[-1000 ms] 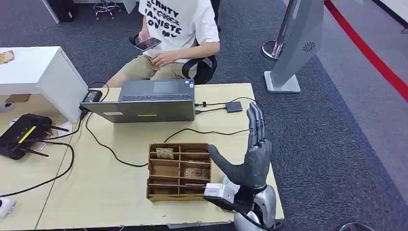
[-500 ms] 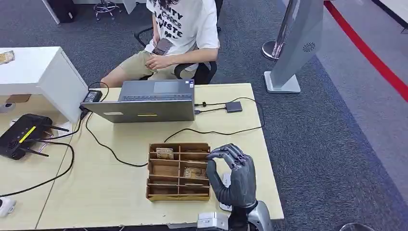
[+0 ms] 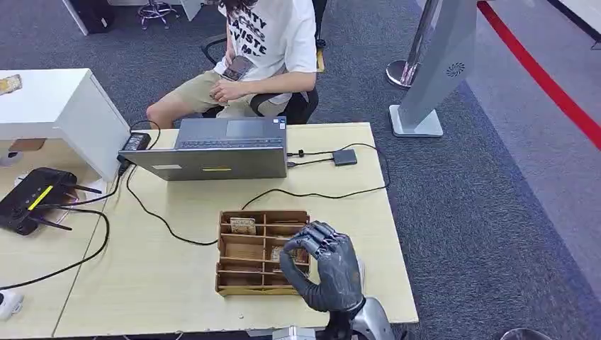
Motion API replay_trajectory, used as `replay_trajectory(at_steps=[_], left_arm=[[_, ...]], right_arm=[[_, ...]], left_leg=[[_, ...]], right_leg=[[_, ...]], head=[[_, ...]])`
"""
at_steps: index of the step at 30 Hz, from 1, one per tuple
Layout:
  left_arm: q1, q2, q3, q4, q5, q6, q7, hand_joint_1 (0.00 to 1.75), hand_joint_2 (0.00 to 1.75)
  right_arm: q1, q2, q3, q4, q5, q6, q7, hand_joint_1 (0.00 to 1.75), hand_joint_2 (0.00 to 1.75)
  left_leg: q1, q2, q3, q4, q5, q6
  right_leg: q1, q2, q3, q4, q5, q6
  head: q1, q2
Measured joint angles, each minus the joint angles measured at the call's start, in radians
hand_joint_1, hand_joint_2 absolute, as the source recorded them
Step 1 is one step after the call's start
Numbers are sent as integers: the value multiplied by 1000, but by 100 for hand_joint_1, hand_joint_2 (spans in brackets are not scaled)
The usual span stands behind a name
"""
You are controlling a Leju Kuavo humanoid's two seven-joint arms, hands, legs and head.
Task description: Pass the card to the sensor for recognition and then transmit it.
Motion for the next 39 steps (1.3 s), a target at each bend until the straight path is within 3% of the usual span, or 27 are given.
replay_trajectory(at_steps=[4, 7, 23, 25, 29, 39], left_arm=[[0, 2, 0, 0, 0, -4, 0, 0, 0], [0, 3, 0, 0, 0, -5, 0, 0, 0], [0, 5, 0, 0, 0, -6, 2, 0, 0], [0, 5, 0, 0, 0, -6, 2, 0, 0], [0, 5, 0, 0, 0, -6, 2, 0, 0], [0, 5, 0, 0, -2, -6, 2, 0, 0]], right_arm=[[-22, -8, 23, 25, 15, 6, 13, 73, 175], [-41, -18, 44, 47, 31, 4, 38, 91, 175], [-77, -44, 89, 101, 87, -3, 98, 87, 175], [-79, -45, 90, 103, 87, -3, 99, 96, 175], [-80, -47, 92, 109, 95, -3, 105, 80, 175], [-94, -47, 94, 138, 137, -8, 132, 80, 175]], left_leg=[[0, 0, 0, 0, 0, 0], [0, 0, 0, 0, 0, 0], [0, 0, 0, 0, 0, 0], [0, 0, 0, 0, 0, 0], [0, 0, 0, 0, 0, 0], [0, 0, 0, 0, 0, 0]], right_leg=[[0, 0, 0, 0, 0, 0], [0, 0, 0, 0, 0, 0], [0, 0, 0, 0, 0, 0], [0, 0, 0, 0, 0, 0], [0, 0, 0, 0, 0, 0], [0, 0, 0, 0, 0, 0]], head=[[0, 0], [0, 0], [0, 0], [0, 0], [0, 0], [0, 0]])
